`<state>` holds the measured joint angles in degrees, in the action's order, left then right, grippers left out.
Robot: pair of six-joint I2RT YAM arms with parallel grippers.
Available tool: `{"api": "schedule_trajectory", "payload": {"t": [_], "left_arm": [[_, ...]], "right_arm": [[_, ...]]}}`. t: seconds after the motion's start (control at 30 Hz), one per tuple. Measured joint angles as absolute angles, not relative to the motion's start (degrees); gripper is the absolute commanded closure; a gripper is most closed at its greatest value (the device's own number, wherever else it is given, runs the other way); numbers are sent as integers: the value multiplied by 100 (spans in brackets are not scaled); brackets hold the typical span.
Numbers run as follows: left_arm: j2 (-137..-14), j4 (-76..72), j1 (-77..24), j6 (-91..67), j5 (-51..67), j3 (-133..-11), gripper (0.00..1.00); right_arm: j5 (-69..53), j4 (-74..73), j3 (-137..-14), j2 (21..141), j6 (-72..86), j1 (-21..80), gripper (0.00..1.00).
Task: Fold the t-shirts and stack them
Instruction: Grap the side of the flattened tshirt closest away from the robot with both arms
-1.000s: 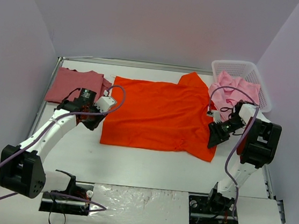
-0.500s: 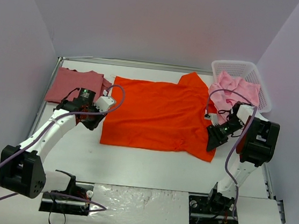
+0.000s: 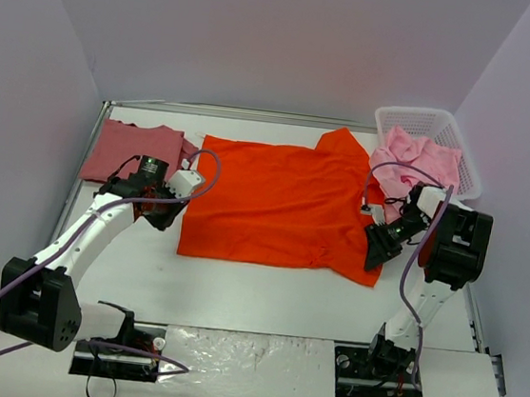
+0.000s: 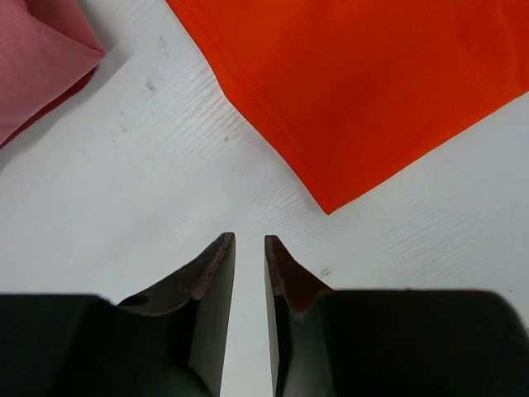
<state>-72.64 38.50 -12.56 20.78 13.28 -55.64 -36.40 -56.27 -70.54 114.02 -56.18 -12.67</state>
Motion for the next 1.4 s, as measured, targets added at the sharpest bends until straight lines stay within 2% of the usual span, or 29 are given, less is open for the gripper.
{"api": "schedule_trajectory", "payload": {"t": [0.87,0.97,1.0,1.07,1.4], "left_arm": [[-7262,3850,-1236,2078,1343,-5564,79],[-7262,3850,-1234,2078,1350,-5564,79],[-7262,3850,-1234,2078,1352,-5564,79],[-7262,3850,-1234,2078,1354,-5564,79],[-7262,3850,-1229,2078,1372,-5564,79]], "right_arm": [[-3476,-5116,-7365,11406,-4807,-1267,68],[-3437,-5033,-7378,11406,-4751,-1267,82],[-3409,-4976,-7378,11413,-4740,-1267,92],[-3378,-4888,-7378,11426,-4727,-1267,100],[-3367,-4788,-7358,11424,-4711,-1267,100]]}}
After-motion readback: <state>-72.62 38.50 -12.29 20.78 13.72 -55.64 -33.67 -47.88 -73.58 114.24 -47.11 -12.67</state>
